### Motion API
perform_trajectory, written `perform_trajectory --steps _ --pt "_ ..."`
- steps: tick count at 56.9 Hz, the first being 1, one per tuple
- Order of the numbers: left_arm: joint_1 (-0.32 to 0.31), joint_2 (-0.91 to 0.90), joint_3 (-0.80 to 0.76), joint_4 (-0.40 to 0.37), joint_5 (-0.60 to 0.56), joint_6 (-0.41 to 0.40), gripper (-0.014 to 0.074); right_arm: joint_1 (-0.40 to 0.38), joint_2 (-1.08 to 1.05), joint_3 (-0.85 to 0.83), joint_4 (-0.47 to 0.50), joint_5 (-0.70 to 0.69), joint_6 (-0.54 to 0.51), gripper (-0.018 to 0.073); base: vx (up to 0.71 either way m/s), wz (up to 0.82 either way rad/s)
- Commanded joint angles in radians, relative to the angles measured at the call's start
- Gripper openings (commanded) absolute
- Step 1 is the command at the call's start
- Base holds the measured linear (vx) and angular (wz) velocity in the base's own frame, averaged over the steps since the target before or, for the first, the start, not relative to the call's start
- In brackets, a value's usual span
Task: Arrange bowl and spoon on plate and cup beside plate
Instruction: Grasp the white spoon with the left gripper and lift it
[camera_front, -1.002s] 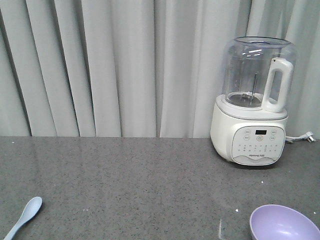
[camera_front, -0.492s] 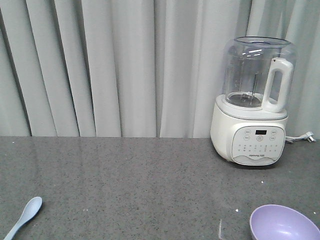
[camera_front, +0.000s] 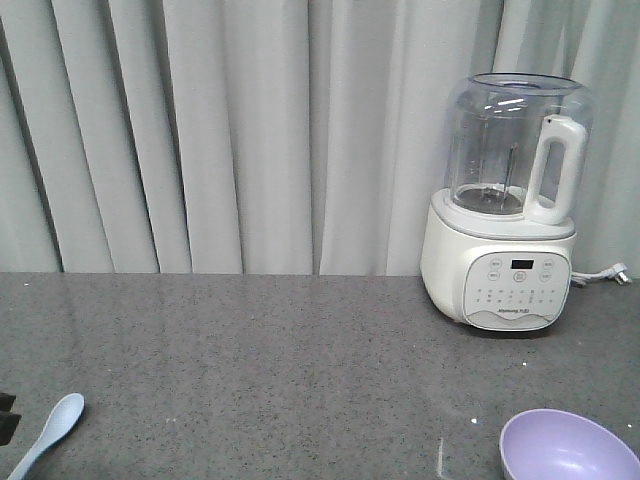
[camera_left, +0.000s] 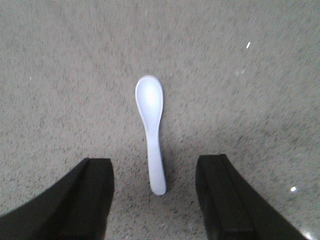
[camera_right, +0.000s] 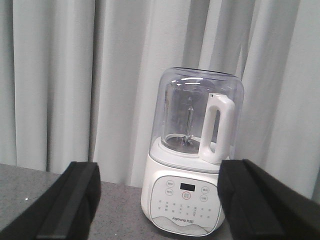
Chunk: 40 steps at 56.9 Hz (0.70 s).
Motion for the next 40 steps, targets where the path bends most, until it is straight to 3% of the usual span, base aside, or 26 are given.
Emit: perform_trajectory --steps 1,7,27,40 --pt "0.000 0.089 -0.103 0.078 0.048 -0.039 0.0485 -0.006 0.005 -0.029 -0.011 -0.090 -0.003 0.0550 0.00 0.00" --pt "0.000 0.216 -0.159 0.131 0.078 -0.084 0.0485 -0.006 0.005 -0.029 -0.010 -0.090 -0.003 0.0550 0.00 0.00" --pt "0.007 0.482 -0.189 0.126 0.098 -0.092 0.0485 0.020 0.005 -0.029 -0.010 -0.084 -0.003 0.0550 0.00 0.00" --pt "0.073 0.547 -0.227 0.007 0.075 -0.061 0.0485 0.020 0.005 -0.029 -0.010 -0.084 -0.003 0.0550 0.00 0.00"
